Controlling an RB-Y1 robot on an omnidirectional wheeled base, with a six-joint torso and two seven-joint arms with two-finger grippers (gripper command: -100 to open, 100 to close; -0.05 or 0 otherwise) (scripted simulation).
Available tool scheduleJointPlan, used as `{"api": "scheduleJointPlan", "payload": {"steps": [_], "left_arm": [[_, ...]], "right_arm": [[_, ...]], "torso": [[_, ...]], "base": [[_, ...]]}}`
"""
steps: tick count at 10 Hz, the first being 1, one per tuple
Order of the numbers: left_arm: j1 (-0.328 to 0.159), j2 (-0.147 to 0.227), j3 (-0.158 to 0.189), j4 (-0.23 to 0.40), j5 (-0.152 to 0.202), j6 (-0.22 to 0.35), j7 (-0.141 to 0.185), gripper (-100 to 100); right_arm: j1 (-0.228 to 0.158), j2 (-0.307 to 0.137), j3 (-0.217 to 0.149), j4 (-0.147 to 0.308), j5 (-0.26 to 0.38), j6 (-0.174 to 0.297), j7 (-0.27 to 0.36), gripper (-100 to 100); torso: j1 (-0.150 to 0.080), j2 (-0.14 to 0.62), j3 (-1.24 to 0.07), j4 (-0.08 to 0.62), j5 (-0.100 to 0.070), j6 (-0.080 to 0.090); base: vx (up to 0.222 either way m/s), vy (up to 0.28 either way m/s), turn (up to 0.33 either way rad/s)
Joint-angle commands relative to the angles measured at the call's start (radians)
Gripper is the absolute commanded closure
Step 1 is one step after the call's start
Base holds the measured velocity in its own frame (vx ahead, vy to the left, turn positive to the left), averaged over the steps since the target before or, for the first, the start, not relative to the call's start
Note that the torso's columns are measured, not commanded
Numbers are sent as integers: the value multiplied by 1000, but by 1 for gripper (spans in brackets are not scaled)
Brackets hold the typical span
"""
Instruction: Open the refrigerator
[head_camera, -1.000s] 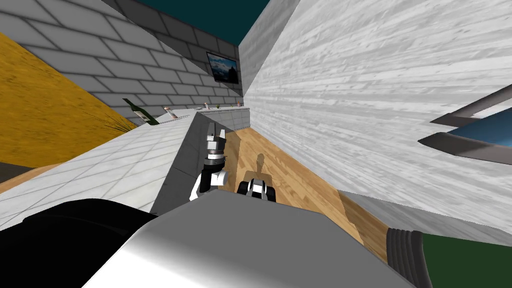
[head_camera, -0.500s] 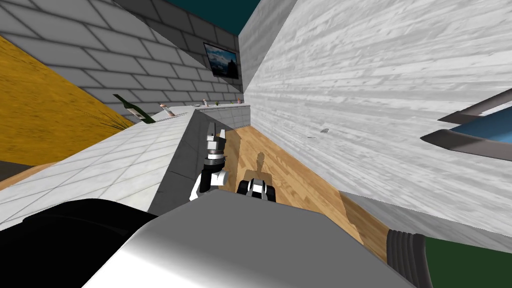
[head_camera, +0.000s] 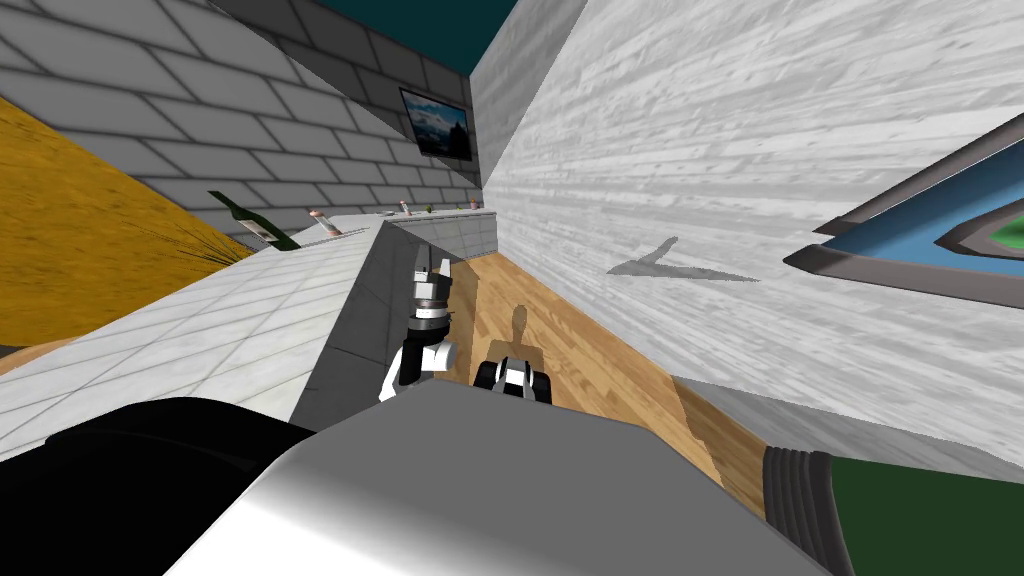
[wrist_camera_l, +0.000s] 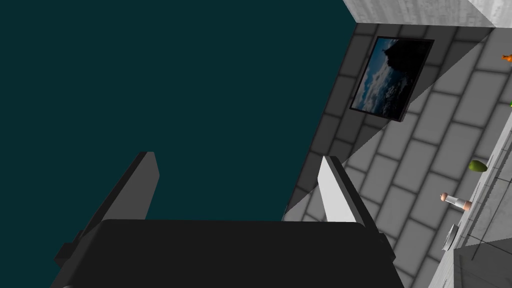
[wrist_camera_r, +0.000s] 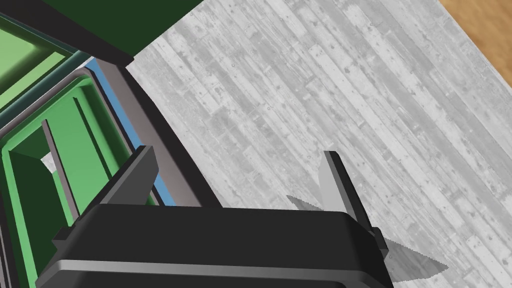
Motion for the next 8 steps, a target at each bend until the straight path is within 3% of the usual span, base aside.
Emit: {"api": "scheduleJointPlan", "payload": {"steps": [1,3,4,5,8], "left_arm": [[0,0,0,0,0,0,0,0],[0,0,0,0,0,0,0,0],[0,0,0,0,0,0,0,0],[0,0,0,0,0,0,0,0],[0,0,0,0,0,0,0,0]], "right_arm": [[74,-46,-48,-48,-62,12,0,-100],[113,-68,-74,-77,-93,20,0,-100],[98,-64,-64,-60,-83,14,0,-100],[100,-64,-65,-61,-85,13,0,0],[100,-64,-65,-61,-85,13,0,0]], "torso": [[0,1,1,0,0,0],[-1,1,1,0,0,0],[0,1,1,0,0,0],[0,1,1,0,0,0],[0,1,1,0,0,0]], "base": [[15,-13,-105],[13,-12,-67],[5,-4,-9],[0,0,0],[0,0,0]]}}
